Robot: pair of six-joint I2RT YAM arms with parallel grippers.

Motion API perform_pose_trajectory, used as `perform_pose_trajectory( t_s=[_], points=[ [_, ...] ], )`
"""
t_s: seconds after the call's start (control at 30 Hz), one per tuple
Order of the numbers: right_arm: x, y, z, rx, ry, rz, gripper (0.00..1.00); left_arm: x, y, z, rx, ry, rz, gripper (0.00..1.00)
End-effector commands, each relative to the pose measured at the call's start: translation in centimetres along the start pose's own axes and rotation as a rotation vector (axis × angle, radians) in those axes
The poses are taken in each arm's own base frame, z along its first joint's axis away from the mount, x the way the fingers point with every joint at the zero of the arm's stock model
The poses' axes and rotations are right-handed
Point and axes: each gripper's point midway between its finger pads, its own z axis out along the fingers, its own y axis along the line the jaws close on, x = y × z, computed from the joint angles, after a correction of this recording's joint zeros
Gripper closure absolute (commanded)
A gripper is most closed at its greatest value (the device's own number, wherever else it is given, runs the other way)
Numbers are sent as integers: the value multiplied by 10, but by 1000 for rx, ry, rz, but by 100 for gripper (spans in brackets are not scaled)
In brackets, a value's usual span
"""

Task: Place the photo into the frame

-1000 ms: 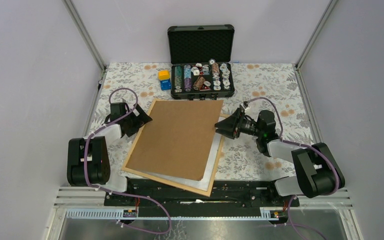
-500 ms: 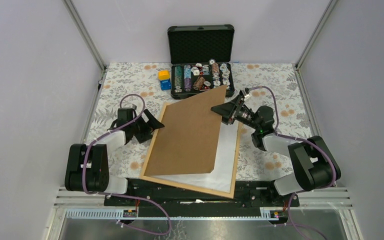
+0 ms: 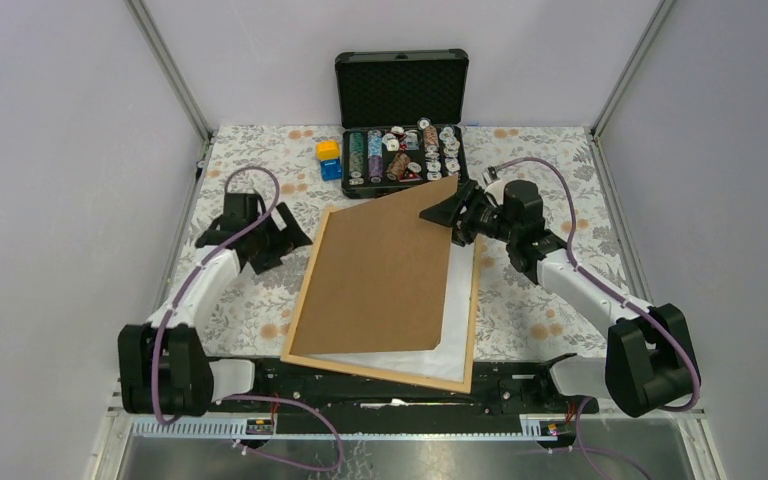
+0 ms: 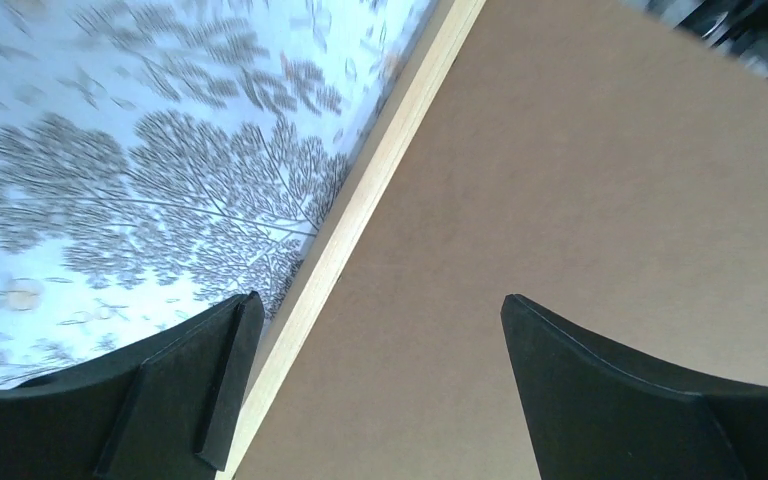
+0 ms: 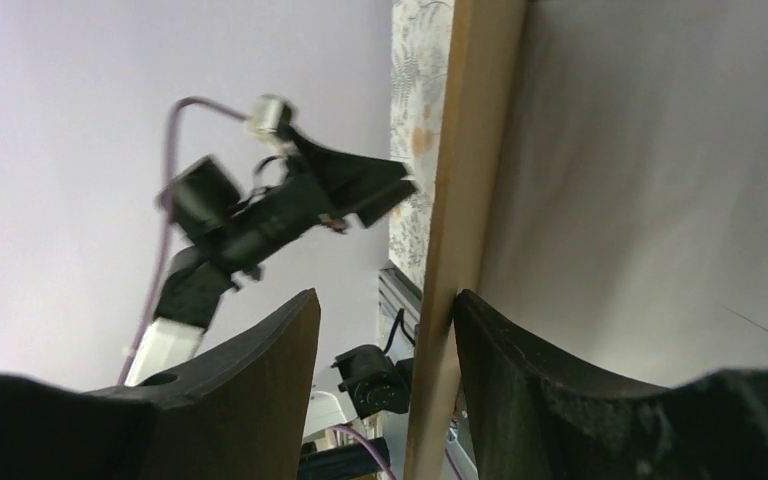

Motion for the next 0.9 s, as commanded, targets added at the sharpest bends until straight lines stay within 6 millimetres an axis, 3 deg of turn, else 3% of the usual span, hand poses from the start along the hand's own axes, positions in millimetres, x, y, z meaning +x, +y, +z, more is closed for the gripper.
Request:
perform_pose_trajectory(
  t_s=[0.0,0.07,0.13,0.2,0.27,0.4,0.53,0.67,0.87],
  points=[
    [0,16,-8,26,-1,-46,40,-41,-11,-58,-88,-197,121,1],
    [-1,19,-9,31,-4,-46,40,-43,-46,-84,0,-243,215,2],
    [-1,21,-9,36,0,-38,40,-30,-102,-114,132,-293,342,1],
    [-1,25,-9,34,6,-22,40,9,-158,-136,310,-265,458,1],
    [0,29,-9,34,3,-2,40,46,-199,-149,426,-228,539,1],
    [0,34,-9,72,-9,23,41,131,-259,-158,413,-188,792,1],
    [-3,35,-9,102,-31,43,42,173,-286,-161,239,-271,957,1],
    [-3,31,-10,141,-45,95,43,207,-292,-154,162,-267,1041,2],
    [-4,34,-10,154,-55,109,43,217,-276,-142,28,-308,1046,7]
  ],
)
